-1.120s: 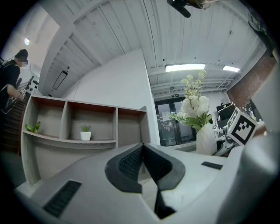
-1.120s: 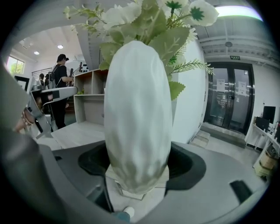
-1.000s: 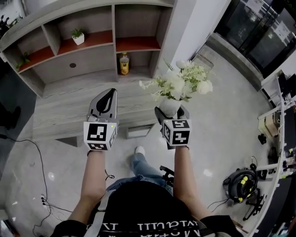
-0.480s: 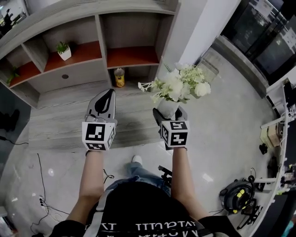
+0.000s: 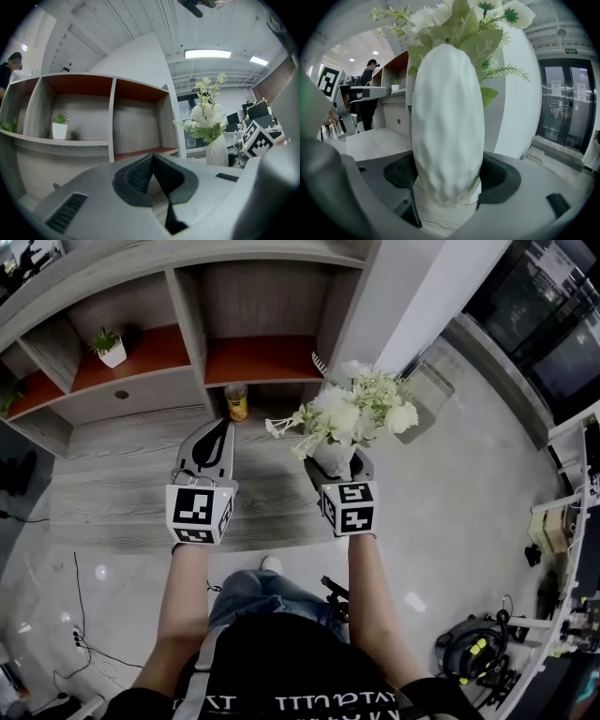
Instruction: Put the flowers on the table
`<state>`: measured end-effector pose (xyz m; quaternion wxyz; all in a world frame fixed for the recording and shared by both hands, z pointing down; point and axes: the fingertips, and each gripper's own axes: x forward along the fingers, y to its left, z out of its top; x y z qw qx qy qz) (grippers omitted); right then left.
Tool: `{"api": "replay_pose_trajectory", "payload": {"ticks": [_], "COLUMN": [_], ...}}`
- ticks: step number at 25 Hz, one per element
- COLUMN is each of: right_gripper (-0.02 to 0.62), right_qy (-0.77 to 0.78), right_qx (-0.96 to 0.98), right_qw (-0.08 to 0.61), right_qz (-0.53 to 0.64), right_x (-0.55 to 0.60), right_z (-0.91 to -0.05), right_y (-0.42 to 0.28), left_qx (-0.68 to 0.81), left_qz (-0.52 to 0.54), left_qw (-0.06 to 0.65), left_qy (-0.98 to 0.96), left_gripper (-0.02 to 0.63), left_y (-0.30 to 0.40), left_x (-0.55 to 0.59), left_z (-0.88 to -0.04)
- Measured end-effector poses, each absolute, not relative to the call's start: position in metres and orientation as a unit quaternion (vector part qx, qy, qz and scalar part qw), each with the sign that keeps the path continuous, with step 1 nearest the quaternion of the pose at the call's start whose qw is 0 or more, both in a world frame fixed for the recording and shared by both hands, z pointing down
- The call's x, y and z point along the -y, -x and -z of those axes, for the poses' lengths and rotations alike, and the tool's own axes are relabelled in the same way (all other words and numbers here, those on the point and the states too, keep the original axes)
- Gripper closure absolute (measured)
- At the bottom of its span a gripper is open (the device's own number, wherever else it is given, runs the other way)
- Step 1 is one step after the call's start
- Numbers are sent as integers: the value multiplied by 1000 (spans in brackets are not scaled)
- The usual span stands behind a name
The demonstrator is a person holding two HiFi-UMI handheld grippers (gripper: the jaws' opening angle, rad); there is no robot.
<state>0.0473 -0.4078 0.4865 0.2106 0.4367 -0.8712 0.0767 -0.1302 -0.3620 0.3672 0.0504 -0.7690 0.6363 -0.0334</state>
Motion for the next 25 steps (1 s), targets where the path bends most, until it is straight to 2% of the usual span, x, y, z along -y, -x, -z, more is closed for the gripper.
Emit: {"api": "replay_pose_trajectory", "payload": {"ticks": [13,25], "right_gripper": [210,210], "right_qy": [-427,-419], "right_qx": [883,888], "right_qw": [158,175], "right_qz": [-111,-73], "right_x": [428,444], "right_z": [-518,-566], "right_y": [-35,-10], "left_qx": [-624,-615], "left_qz": [49,61], "left_qw": [46,39], "left_qy": [778,785], "left_gripper": [595,595], "left_y": [118,125], "left_x": [369,374], "left_z": [-387,-405]}}
